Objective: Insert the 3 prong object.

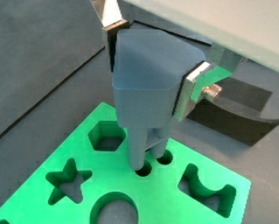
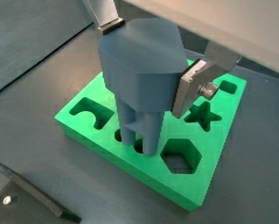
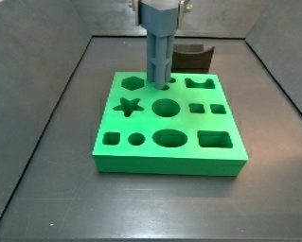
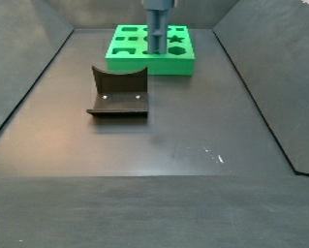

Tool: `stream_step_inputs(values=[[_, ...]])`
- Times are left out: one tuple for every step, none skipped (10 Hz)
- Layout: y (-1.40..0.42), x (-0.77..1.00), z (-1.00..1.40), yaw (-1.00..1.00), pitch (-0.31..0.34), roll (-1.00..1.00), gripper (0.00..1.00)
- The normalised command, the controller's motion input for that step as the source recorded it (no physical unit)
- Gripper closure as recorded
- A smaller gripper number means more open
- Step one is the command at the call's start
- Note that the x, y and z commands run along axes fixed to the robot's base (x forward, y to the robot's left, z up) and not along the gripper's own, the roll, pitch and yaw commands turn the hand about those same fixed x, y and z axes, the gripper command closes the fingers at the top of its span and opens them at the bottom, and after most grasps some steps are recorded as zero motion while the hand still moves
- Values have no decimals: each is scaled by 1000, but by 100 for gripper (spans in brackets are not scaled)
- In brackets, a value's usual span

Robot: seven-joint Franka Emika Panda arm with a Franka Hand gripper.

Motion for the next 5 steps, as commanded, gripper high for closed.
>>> stream_step_inputs(values=[[0, 237, -303, -209, 0, -146, 100], [0, 446, -474, 0, 0, -63, 100], [0, 446, -500, 26, 9, -70, 100], [0, 386, -480, 0, 11, -103, 100], [6, 269, -460, 0, 0, -64, 100]])
